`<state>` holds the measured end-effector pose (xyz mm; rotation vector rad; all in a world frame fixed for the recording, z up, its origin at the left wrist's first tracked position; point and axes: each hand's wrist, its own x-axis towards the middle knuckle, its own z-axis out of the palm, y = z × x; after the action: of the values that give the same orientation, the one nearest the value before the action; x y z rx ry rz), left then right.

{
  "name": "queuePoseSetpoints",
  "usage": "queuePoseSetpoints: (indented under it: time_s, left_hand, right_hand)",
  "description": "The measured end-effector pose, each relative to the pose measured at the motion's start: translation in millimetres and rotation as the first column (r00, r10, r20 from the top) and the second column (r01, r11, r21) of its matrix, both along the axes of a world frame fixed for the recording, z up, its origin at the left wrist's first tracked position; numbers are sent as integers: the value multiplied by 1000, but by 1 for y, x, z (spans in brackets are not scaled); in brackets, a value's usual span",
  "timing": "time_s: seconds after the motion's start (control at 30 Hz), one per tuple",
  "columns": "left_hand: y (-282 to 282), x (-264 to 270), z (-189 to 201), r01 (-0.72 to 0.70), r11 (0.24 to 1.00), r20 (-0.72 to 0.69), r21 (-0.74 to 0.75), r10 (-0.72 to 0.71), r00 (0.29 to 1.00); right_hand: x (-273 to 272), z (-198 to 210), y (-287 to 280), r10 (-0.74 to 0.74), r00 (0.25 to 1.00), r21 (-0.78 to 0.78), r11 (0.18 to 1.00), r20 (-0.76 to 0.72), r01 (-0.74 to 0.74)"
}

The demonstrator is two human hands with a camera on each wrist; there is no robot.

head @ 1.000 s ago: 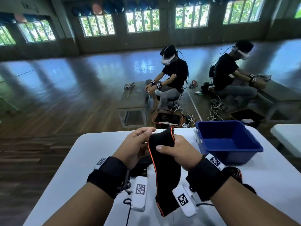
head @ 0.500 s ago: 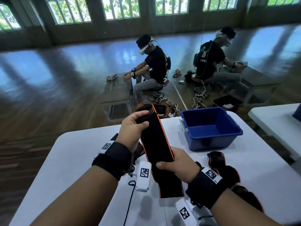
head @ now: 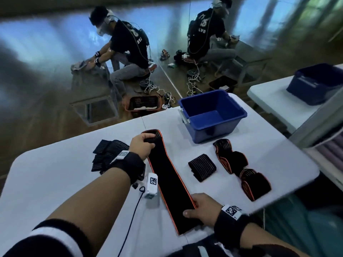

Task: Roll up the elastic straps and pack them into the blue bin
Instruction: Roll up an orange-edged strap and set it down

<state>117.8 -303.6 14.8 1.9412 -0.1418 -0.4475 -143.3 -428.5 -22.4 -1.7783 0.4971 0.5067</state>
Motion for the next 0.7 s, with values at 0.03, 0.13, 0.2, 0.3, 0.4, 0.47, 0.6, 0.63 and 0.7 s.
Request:
queuePoseSetpoints:
  time_s: [0.03, 0.13, 0.2, 0.3, 0.4, 0.47, 0.6, 0.63, 0.7]
  left_hand:
    - [-1, 0, -8, 35, 998, -14, 52, -35, 999]
    - [-1, 2, -32, 130, 971, -34, 200, -126, 991]
    - [0, 5, -47, 165, 954, -9, 252, -168, 986]
    - [0, 7, -61, 214, 912, 50, 351, -247, 968]
    - [2, 12, -67, 225, 873, 74, 433, -283, 956]
    - [4, 17, -71, 220, 831, 110, 512, -317, 942]
    - [16, 23, -77, 202, 772, 139, 603, -351, 926]
    - [20, 25, -77, 200, 780, 153, 593, -353, 923]
    - [28, 23, -74, 189, 813, 213, 551, -356, 910]
  right_hand:
    - [-4, -1, 3, -31, 999, -18, 999, -15, 31]
    - [-17, -4, 9, -89, 996, -96, 992, -16, 87]
    - [-25, -6, 11, -129, 991, -126, 984, -27, 125]
    - [-32, -15, 15, -165, 985, -135, 978, -49, 157]
    - [-33, -19, 18, -107, 992, -176, 980, -68, 94]
    - [-31, -17, 19, -65, 995, -216, 975, -79, 47]
    - [-26, -10, 20, -13, 996, -265, 964, -90, -11]
    - [-25, -7, 19, -2, 996, -268, 963, -94, -23]
    - [-23, -2, 18, 29, 994, -270, 961, -106, -57]
